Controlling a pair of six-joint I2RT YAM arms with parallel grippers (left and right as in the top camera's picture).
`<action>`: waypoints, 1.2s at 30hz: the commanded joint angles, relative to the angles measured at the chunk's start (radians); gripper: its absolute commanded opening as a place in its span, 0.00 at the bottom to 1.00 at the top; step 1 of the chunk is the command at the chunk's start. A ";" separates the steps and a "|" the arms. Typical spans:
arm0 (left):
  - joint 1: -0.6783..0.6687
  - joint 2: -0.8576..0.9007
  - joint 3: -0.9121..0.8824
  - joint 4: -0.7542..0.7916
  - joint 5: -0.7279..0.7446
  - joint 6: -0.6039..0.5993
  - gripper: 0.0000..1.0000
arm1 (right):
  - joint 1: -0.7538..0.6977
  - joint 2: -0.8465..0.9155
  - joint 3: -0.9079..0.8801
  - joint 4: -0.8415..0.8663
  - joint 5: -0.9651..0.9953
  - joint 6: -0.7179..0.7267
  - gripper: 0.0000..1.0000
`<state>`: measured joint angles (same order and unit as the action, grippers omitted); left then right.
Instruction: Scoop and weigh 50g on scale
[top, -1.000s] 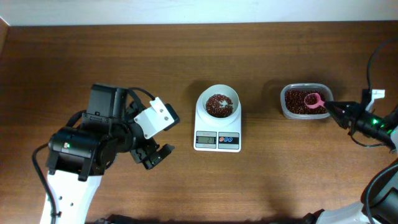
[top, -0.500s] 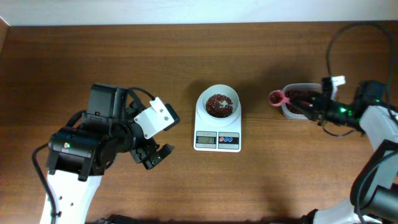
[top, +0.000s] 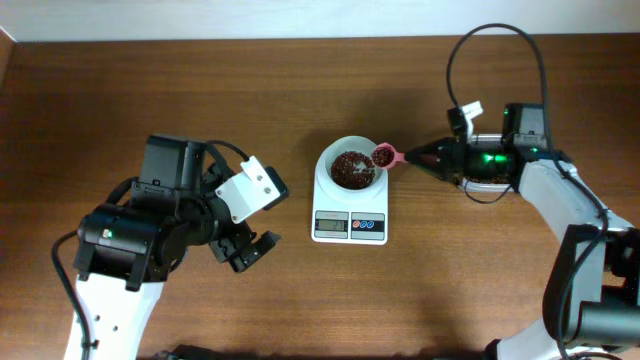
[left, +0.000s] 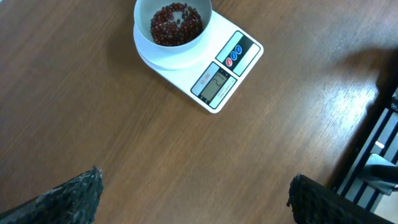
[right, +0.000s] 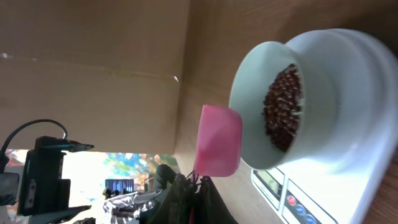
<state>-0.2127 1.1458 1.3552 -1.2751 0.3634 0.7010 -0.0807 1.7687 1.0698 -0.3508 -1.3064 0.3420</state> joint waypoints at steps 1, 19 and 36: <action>0.006 -0.004 -0.008 0.001 0.014 0.019 0.99 | 0.043 0.005 0.002 0.045 0.021 0.064 0.04; 0.006 -0.004 -0.007 0.001 0.014 0.019 0.99 | 0.143 0.005 0.002 0.247 0.172 -0.270 0.04; 0.006 -0.004 -0.007 0.001 0.014 0.019 0.99 | 0.142 0.005 0.002 0.230 0.225 -0.435 0.04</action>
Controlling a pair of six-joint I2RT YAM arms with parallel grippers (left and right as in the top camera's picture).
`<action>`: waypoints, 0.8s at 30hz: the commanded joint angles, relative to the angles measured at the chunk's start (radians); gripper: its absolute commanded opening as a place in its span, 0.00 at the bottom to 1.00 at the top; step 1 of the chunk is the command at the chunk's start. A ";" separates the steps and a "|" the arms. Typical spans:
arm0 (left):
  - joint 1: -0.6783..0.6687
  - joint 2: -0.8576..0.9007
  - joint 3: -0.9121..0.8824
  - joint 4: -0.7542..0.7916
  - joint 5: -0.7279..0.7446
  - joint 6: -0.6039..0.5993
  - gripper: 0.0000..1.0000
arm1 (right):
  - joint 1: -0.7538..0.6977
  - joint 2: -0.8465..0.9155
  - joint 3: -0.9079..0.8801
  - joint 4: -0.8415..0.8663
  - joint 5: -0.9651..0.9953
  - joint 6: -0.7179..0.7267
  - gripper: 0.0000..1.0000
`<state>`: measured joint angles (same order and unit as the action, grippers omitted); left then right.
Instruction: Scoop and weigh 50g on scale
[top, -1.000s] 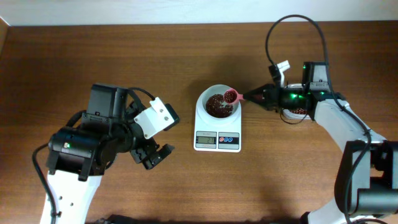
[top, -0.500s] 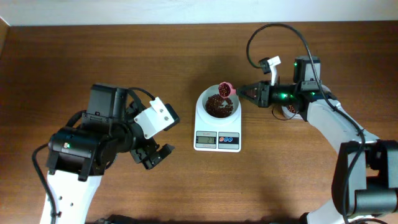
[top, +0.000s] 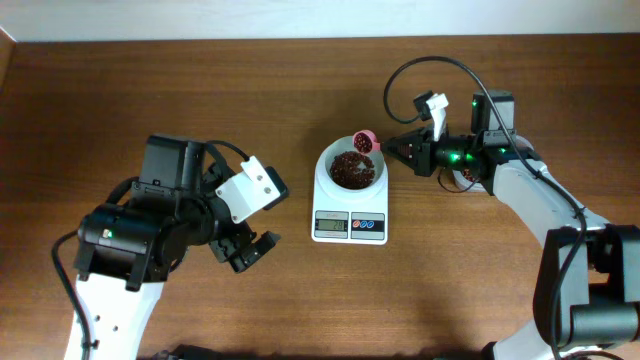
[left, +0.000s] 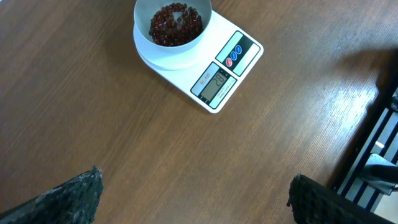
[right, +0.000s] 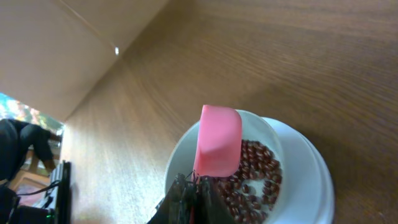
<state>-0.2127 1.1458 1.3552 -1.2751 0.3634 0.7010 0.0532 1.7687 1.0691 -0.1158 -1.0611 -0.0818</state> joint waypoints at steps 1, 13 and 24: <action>0.006 -0.004 -0.007 0.001 0.014 0.019 0.99 | 0.008 0.005 0.002 0.008 -0.108 -0.045 0.04; 0.006 -0.004 -0.007 0.001 0.014 0.019 0.99 | 0.008 0.005 0.002 0.031 0.000 0.071 0.04; 0.006 -0.004 -0.007 0.001 0.014 0.019 0.99 | 0.014 0.005 0.002 0.046 -0.084 -0.045 0.04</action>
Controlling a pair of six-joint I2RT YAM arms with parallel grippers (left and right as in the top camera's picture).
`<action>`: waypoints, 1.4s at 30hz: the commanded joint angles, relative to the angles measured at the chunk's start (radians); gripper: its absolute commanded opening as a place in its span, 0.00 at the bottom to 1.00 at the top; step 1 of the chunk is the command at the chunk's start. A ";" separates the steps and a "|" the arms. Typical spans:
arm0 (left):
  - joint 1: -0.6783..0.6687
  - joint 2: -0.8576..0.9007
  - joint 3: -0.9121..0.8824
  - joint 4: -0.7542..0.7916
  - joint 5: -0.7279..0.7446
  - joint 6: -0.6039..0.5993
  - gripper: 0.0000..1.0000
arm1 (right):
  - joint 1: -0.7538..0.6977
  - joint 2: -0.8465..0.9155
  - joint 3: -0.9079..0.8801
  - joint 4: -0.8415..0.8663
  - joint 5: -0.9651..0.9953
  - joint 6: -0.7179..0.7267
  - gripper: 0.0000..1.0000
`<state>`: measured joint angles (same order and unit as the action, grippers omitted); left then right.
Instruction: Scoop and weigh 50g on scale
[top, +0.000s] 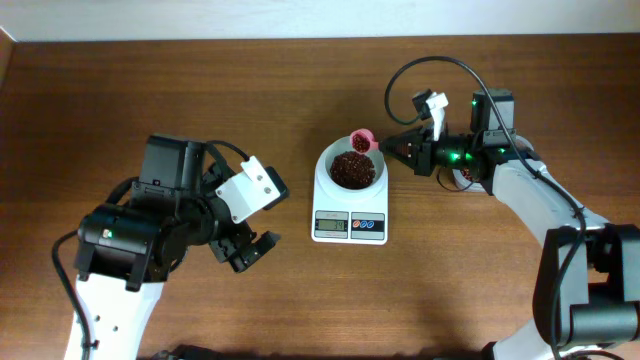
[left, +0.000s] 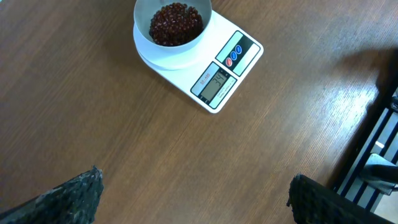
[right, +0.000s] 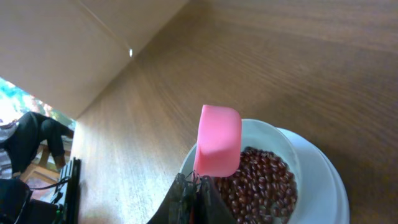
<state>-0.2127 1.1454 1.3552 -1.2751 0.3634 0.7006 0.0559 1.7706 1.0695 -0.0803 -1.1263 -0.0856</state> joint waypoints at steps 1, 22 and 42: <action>0.006 -0.004 -0.007 0.001 0.014 0.019 0.99 | 0.011 0.003 0.002 -0.005 0.093 0.010 0.04; 0.006 -0.004 -0.007 0.001 0.014 0.019 0.99 | 0.011 0.003 0.002 0.004 0.055 -0.040 0.04; 0.006 -0.004 -0.007 0.001 0.014 0.019 0.99 | 0.024 0.003 0.002 -0.016 0.117 -0.082 0.04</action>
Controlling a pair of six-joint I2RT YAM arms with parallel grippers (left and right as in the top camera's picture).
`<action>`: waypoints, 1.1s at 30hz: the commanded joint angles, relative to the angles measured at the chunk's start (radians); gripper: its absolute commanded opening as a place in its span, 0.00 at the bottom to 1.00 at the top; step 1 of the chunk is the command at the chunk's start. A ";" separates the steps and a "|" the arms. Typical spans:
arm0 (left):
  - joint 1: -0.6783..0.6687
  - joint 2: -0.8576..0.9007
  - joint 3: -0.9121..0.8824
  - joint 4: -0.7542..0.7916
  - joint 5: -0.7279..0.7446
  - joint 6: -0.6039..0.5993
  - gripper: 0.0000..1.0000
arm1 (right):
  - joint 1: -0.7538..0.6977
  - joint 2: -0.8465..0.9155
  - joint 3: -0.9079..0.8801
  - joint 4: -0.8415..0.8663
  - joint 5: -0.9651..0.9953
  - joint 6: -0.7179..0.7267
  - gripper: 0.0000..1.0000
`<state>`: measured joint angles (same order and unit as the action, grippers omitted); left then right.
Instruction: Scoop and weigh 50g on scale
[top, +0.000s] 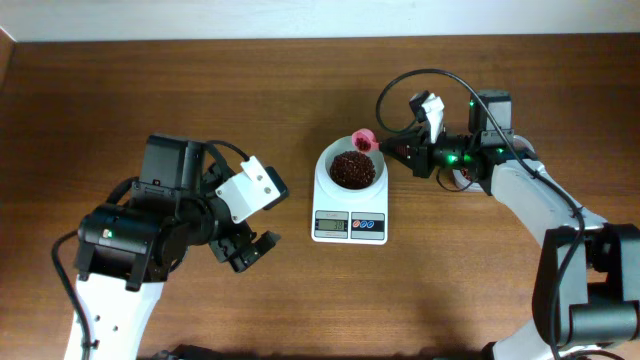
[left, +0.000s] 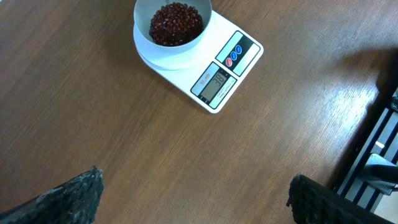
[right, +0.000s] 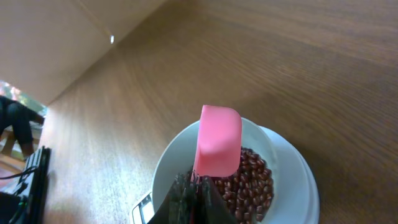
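Note:
A white digital scale (top: 350, 224) sits mid-table with a white bowl (top: 350, 169) of dark red beans (left: 176, 23) on it. My right gripper (top: 400, 149) is shut on the handle of a pink scoop (top: 363, 139), which hangs tipped over the bowl's far rim; in the right wrist view the pink scoop (right: 217, 140) shows its back above the beans (right: 249, 180). My left gripper (top: 250, 252) stands open over bare table, left of the scale, holding nothing. The scale's display (left: 214, 81) is lit but unreadable.
A brown wooden table (top: 200, 90) carries the scale. A black rack or table edge (left: 379, 149) shows at the right of the left wrist view. A black cable (top: 440, 75) loops above my right arm.
The right gripper with the pink scoop has shifted slightly; the scoop still hangs tipped over the bowl's far rim. The left arm has not moved.
At first the right gripper held the scoop, filled with beans, at the bowl's right side. Then it was over the bowl's far rim, tipped, and the bean heap in the bowl was higher. It has stayed tipped there since. The left gripper stayed open and still throughout.

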<state>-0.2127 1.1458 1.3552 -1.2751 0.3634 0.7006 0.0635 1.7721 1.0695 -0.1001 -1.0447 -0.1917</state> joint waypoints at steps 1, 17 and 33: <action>0.006 -0.004 -0.008 0.001 0.014 0.019 0.99 | 0.017 0.002 0.002 0.003 0.036 0.024 0.04; 0.006 -0.004 -0.007 0.001 0.014 0.019 0.99 | 0.013 0.002 0.002 0.012 -0.159 -0.052 0.04; 0.006 -0.004 -0.007 0.001 0.014 0.019 0.99 | 0.009 0.000 0.002 -0.003 0.031 -0.013 0.04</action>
<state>-0.2127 1.1458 1.3552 -1.2751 0.3634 0.7010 0.0711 1.7729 1.0695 -0.1188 -1.0279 -0.2188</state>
